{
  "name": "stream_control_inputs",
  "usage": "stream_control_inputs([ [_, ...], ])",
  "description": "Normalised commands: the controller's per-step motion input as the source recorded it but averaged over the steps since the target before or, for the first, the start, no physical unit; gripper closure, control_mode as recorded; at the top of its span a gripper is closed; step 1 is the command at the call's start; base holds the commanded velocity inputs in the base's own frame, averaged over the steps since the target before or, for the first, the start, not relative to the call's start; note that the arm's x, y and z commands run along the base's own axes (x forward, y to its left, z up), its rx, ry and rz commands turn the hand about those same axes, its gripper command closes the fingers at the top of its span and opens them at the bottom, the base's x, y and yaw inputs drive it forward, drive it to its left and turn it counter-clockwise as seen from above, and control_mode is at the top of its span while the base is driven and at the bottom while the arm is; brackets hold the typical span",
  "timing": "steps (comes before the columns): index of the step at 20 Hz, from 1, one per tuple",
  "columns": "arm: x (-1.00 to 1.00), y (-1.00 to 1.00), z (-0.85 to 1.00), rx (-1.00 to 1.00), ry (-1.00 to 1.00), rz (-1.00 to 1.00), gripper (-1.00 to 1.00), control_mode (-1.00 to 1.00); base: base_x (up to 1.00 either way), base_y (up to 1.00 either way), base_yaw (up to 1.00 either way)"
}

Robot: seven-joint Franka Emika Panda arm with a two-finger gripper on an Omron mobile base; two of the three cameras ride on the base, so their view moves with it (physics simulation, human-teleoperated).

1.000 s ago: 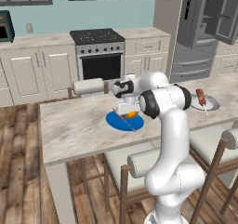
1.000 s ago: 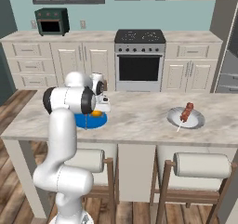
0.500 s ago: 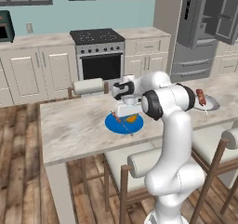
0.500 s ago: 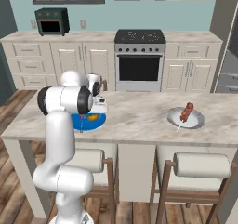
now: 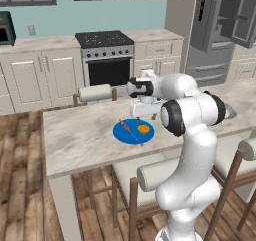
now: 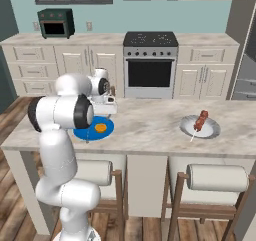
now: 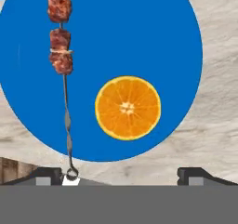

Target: Pick up the orange and tangerine from the fridge and place one fruit on each plate on the dining counter.

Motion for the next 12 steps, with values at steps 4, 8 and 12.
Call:
stream_control_inputs([
  [4,-0.85,-0.22,0.81,0.02,-0.13,-0.07,-1.00,-1.00,0.00,0.00,0.00],
  [8,-1.00,-0.06,0.84,0.02,-0.13,-0.10,-1.00,-1.00,0.00,0.00,0.00],
  [12,-1.00,0.01,0.73,0.00,-0.10,-0.05,-1.00,-1.00,0.00,0.00,0.00],
])
